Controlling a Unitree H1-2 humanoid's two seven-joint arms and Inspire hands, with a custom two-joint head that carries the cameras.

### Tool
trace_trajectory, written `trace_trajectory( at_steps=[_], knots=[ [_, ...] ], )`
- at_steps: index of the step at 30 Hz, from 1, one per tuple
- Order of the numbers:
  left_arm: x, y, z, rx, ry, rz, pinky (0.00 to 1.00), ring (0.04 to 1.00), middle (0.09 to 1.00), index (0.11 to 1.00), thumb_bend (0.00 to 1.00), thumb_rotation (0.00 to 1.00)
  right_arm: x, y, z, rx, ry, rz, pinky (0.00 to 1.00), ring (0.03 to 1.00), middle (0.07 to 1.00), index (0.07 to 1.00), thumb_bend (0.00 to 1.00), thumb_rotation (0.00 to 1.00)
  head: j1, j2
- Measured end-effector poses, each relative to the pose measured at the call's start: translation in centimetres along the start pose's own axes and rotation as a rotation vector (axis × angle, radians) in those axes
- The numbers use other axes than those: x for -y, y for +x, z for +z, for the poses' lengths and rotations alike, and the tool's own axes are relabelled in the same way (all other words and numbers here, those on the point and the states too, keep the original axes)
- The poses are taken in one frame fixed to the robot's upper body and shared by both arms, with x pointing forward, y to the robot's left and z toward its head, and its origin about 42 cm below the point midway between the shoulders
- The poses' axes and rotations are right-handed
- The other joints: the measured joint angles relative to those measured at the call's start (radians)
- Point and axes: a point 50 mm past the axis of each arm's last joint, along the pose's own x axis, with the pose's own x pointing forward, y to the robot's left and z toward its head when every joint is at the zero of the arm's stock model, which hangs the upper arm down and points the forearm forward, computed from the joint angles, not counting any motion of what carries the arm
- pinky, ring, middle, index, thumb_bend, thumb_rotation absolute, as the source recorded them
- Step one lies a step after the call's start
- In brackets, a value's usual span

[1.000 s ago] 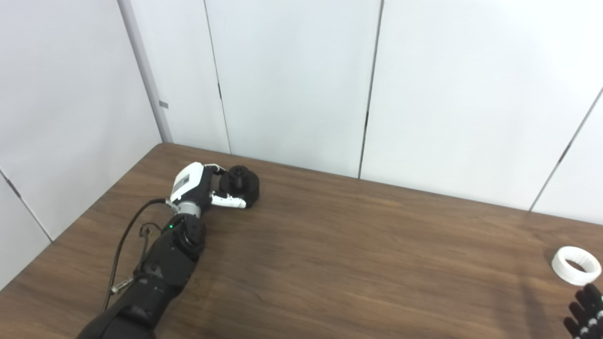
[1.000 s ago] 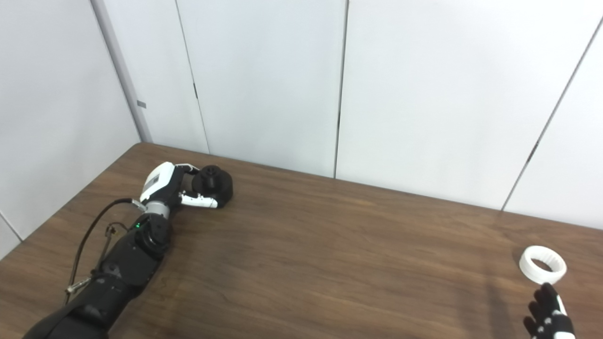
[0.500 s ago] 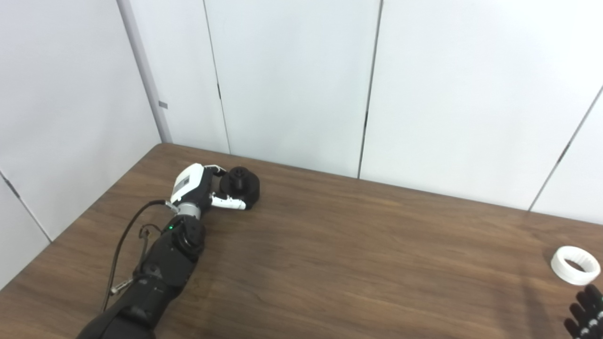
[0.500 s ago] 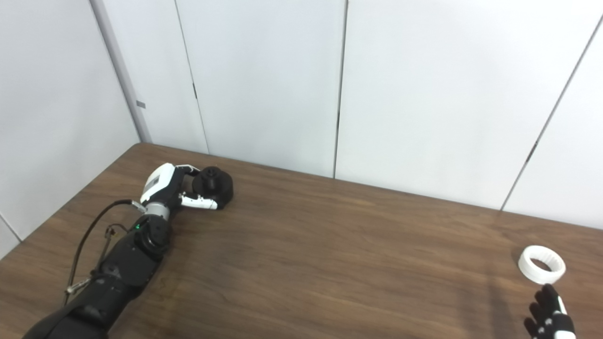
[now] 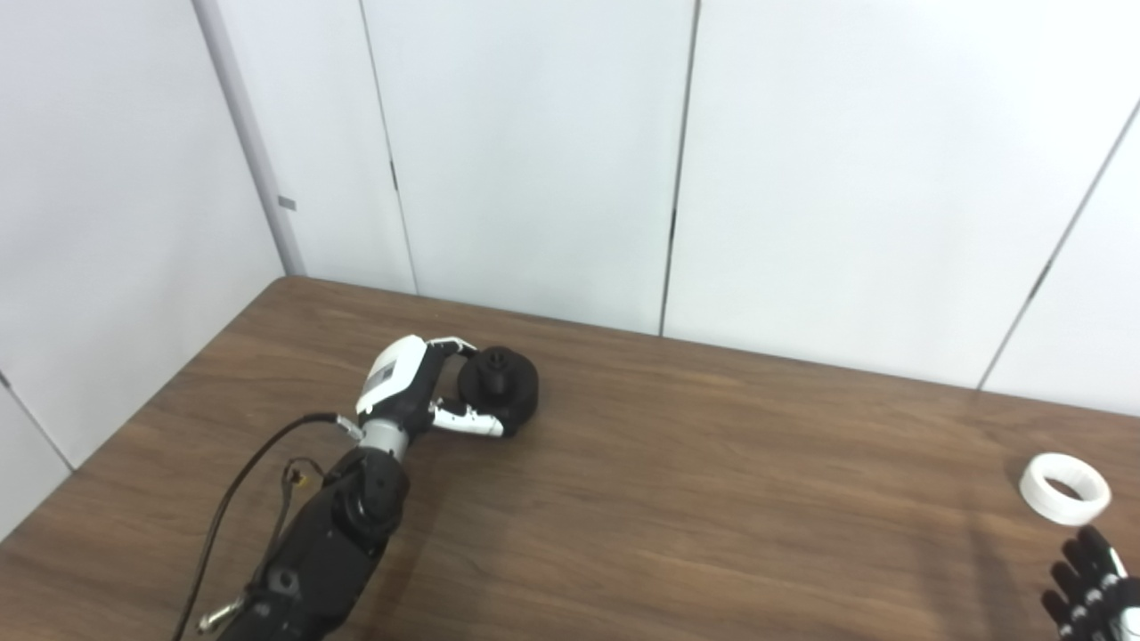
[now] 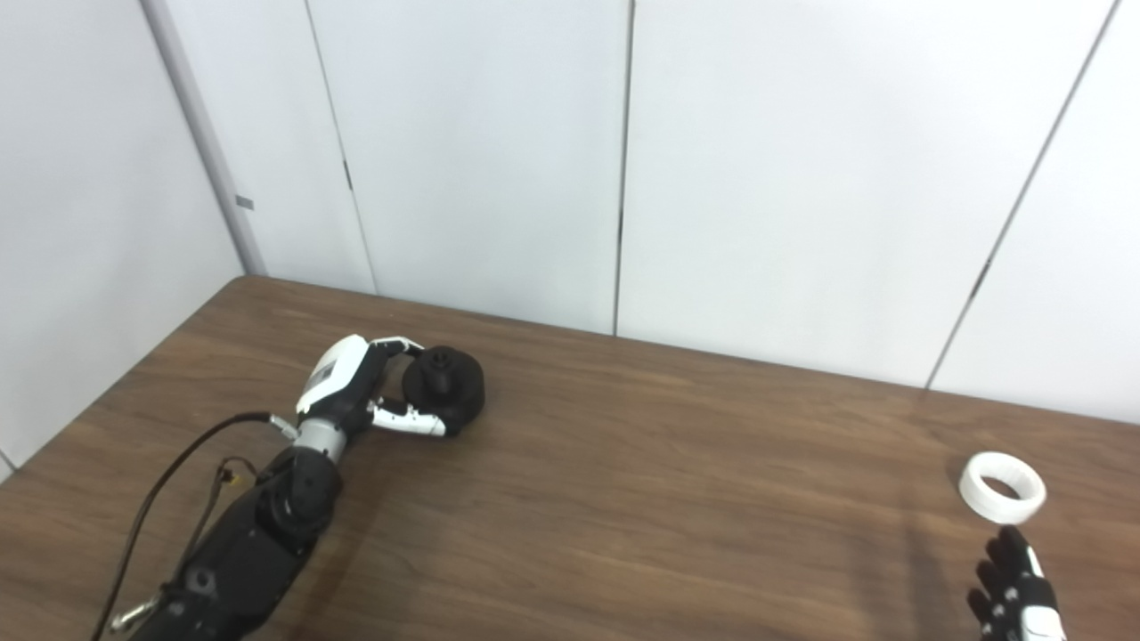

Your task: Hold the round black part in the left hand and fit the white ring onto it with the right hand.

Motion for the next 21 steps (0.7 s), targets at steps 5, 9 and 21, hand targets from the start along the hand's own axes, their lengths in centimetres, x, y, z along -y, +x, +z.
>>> trace_trajectory(
  at_steps=[5, 9, 21],
  knots=[
    [1.4, -1.9, 1.4, 0.055, -0.018, -0.055, 0.90, 0.931, 0.847, 0.488, 0.52, 0.08, 0.0, 0.0, 0.0, -0.001, 0.014, 0.001, 1.00, 1.000, 1.000, 1.000, 0.46, 1.00, -0.028, 0.015],
    [1.7, -3.9, 3.3, 0.137, -0.010, -0.115, 0.89, 0.936, 0.851, 0.489, 0.52, 0.07, 0.0, 0.1, -0.3, -0.008, 0.016, -0.004, 1.00, 1.000, 1.000, 1.000, 0.48, 1.00, -0.063, 0.034],
    [5.1, -10.2, 7.7, 0.296, -0.031, -0.336, 0.96, 0.915, 0.841, 0.487, 0.52, 0.08, -0.1, 0.6, -2.1, -0.013, 0.026, 0.002, 1.00, 1.000, 1.000, 0.996, 0.60, 1.00, -0.170, 0.109]
  ],
)
